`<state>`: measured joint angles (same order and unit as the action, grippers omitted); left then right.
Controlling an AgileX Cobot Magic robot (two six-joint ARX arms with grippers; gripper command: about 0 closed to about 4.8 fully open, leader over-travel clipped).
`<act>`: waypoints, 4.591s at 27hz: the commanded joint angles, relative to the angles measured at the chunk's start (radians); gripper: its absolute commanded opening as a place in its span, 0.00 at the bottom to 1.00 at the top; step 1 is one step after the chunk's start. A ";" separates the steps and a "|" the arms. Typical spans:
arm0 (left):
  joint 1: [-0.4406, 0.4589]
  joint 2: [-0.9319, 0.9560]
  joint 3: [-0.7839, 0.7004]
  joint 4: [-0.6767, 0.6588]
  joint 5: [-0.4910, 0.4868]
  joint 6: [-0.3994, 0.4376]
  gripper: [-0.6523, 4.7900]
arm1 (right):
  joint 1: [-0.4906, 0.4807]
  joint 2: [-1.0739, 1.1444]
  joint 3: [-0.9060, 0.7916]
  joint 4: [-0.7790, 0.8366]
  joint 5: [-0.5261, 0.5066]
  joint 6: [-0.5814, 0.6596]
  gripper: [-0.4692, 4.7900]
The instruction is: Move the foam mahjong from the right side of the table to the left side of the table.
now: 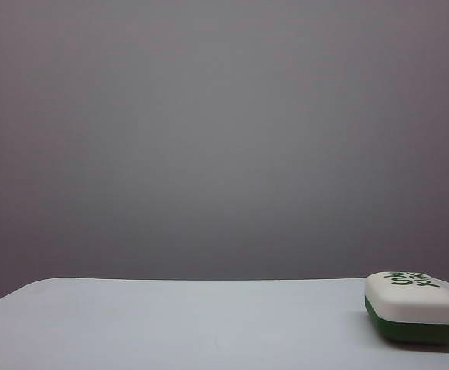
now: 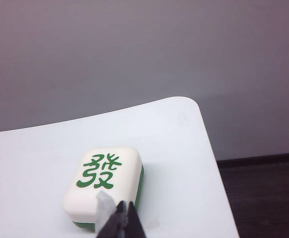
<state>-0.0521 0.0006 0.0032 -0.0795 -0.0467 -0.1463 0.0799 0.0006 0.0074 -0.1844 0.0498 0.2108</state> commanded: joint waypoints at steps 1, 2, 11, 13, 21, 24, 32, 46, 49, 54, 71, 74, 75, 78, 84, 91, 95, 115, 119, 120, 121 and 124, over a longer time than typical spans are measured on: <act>0.002 0.000 0.003 -0.028 -0.052 0.008 0.11 | 0.000 0.000 -0.005 0.002 0.000 -0.002 0.08; 0.002 0.000 0.003 -0.039 -0.056 0.008 0.11 | 0.000 0.000 -0.005 0.002 0.000 -0.002 0.08; 0.002 0.000 0.003 -0.084 -0.062 0.007 0.11 | 0.000 0.000 -0.005 0.002 0.000 -0.002 0.08; 0.002 0.000 0.006 -0.081 -0.036 0.007 0.11 | 0.000 0.000 -0.005 0.002 0.000 0.000 0.08; 0.001 0.000 0.077 -0.112 0.096 -0.073 0.11 | 0.000 0.005 0.028 0.114 -0.089 0.162 0.08; 0.001 0.001 0.138 -0.115 0.097 -0.073 0.11 | 0.000 0.012 0.072 0.113 -0.040 0.139 0.08; 0.002 0.095 0.305 -0.096 0.085 -0.051 0.11 | -0.001 0.100 0.198 0.145 0.047 0.073 0.08; 0.001 0.562 0.762 -0.272 0.169 0.220 0.11 | -0.001 0.515 0.452 0.190 0.077 -0.011 0.08; 0.001 0.686 0.879 -0.315 0.269 0.225 0.11 | -0.004 0.650 0.519 0.189 -0.003 -0.047 0.08; 0.001 0.796 0.944 -0.331 0.407 0.290 0.11 | -0.027 0.813 0.578 0.189 -0.097 -0.058 0.08; -0.043 1.084 0.958 -0.375 0.649 0.380 0.11 | -0.163 1.349 0.702 0.246 -0.296 -0.065 0.08; -0.153 1.135 0.972 -0.347 0.423 0.408 0.11 | -0.161 1.482 0.721 0.272 -0.321 -0.061 0.08; -0.207 1.149 0.973 -0.311 0.337 0.415 0.11 | -0.161 1.530 0.721 0.294 -0.315 -0.061 0.08; -0.286 1.183 0.973 -0.226 0.350 0.420 0.11 | -0.161 1.609 0.721 0.320 -0.315 -0.061 0.08; -0.336 1.219 0.973 -0.209 0.358 0.416 0.11 | -0.145 1.725 0.721 0.327 -0.340 -0.046 0.08; -0.335 1.220 0.973 -0.237 0.388 0.415 0.11 | -0.093 1.773 0.755 0.325 -0.296 -0.044 0.08; -0.335 1.220 0.973 -0.268 0.388 0.416 0.11 | -0.059 1.806 0.801 0.270 -0.295 -0.043 0.08; -0.335 1.176 0.973 -0.493 0.388 0.416 0.11 | 0.103 1.807 0.820 0.051 -0.413 0.005 0.08; -0.335 1.115 0.974 -0.565 0.387 0.416 0.11 | 0.155 1.808 0.820 0.055 -0.452 0.037 0.08; -0.335 1.094 0.974 -0.583 0.387 0.416 0.11 | 0.182 1.808 0.820 0.055 -0.444 0.039 0.08; -0.335 1.084 0.974 -0.591 0.387 0.416 0.11 | 0.194 1.808 0.820 0.059 -0.445 0.049 0.08; -0.335 1.031 0.974 -0.631 0.387 0.416 0.11 | 0.259 1.808 0.821 0.116 -0.436 0.097 0.08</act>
<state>-0.3874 1.0424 0.9718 -0.7006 0.3336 0.2699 0.3279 1.8133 0.8253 -0.1040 -0.3885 0.2832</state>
